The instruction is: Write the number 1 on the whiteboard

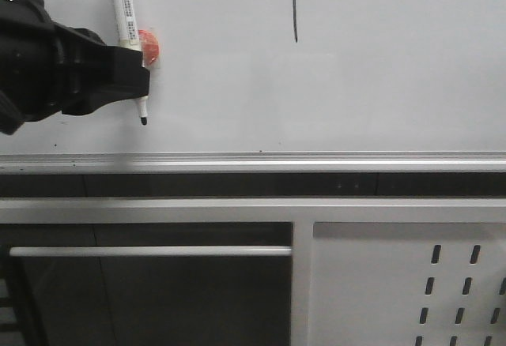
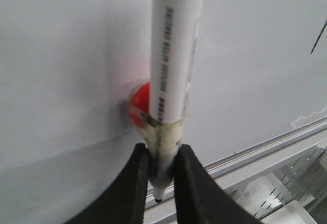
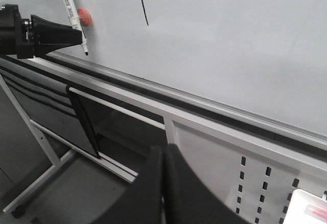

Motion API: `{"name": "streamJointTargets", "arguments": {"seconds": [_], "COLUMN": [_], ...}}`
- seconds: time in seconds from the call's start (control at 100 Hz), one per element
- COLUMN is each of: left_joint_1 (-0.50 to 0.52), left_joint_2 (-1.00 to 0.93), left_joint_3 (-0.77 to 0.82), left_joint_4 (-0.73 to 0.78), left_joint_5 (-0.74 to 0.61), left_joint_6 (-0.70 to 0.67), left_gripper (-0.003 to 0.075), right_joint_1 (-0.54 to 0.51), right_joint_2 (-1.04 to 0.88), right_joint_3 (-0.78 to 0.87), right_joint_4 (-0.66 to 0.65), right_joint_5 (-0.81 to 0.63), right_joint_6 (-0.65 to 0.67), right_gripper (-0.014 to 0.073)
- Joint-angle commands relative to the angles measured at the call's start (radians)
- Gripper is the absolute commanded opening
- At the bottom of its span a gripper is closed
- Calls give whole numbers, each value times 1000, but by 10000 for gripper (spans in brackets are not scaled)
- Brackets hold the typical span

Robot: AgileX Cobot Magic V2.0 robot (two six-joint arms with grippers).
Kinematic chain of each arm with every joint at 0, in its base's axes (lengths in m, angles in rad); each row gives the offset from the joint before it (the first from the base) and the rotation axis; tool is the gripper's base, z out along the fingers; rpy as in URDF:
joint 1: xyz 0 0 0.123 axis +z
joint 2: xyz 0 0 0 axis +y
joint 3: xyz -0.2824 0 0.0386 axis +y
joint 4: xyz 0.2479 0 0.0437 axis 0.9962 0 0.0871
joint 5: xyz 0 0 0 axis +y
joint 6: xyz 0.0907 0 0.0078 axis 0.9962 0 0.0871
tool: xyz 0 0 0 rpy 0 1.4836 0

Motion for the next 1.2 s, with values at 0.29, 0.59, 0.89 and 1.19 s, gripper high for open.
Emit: {"name": "streamJointTargets", "arguments": {"seconds": [0.29,0.59,0.89,1.19], "left_joint_1": [4,4,4,4], "left_joint_2": [-20,-20,-20,-20], "left_joint_3": [-31,-31,-31,-31], "left_joint_4": [-23,-35,-94,-65], "left_joint_5": [-94,-94,-102,-102], "left_joint_6": [59,59,62,73], "left_gripper": [-18,-18,-18,-18], "right_joint_1": [-7,-7,-7,-7], "right_joint_2": [12,12,12,12], "right_joint_3": [-22,-22,-22,-22], "right_joint_4": [-10,-8,-7,-7], "right_joint_5": [-67,-67,-67,-67], "right_joint_6": [-1,-1,-1,-1], "right_gripper": [-71,-71,-71,-71]}}
